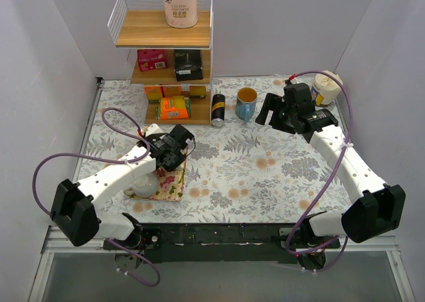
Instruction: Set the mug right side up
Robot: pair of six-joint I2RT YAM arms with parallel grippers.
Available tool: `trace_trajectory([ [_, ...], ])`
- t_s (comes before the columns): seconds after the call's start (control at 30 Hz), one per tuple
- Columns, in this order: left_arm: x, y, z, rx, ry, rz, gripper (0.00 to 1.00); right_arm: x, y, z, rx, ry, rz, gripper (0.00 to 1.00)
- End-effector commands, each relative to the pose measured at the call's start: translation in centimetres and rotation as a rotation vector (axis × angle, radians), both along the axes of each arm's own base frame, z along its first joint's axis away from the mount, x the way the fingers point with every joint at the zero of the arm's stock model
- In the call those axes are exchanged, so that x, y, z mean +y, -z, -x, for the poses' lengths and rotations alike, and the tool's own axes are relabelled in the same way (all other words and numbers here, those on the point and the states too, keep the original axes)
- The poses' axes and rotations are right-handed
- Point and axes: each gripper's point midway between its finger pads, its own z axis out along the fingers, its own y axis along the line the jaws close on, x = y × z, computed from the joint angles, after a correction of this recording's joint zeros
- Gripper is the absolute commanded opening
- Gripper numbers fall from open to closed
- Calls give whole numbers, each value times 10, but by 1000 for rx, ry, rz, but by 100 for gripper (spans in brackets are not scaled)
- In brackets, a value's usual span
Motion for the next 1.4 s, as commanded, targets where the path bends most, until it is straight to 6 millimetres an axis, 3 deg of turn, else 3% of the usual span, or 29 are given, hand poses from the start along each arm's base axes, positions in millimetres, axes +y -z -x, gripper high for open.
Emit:
trace_trajectory([
  [0.0,-17,-77,-15,-178,23,167,0,18,-25,3,-51,-70,-109,92],
  [0.27,-69,-178,-29,-432,249,449,0,61,-51,20,-67,-246,-348,93],
  [0.3,-82,-195,-31,-480,298,509,0,75,-70,26,-119,-330,-427,93],
  [0.37,-90,-213,-31,-538,345,558,0,87,-71,37,-118,-391,-535,93],
  [0.4,-97,-229,-33,-591,377,592,0,98,-97,45,-209,-495,-615,93],
  [0.43,-104,-238,-31,-610,419,622,0,103,-103,51,-206,-513,-680,93],
  [0.47,-108,-247,-30,-633,444,643,0,105,-97,58,-192,-533,-716,93],
  [0.5,-113,-261,-31,-682,473,669,0,108,-107,67,-213,-584,-759,93],
  [0.53,-118,-267,-28,-697,506,692,0,109,-118,69,-270,-614,-785,93],
  [0.7,-137,-313,-18,-847,642,820,0,112,-132,85,-285,-672,-872,93],
  [0.8,-144,-333,-11,-912,716,863,0,113,-140,91,-285,-680,-929,96],
  [1.03,-159,-354,6,-999,855,967,0,115,-165,101,-323,-744,-1023,99],
  [1.37,-177,-356,12,-1018,976,1015,0,115,-196,109,-365,-802,-1155,94],
])
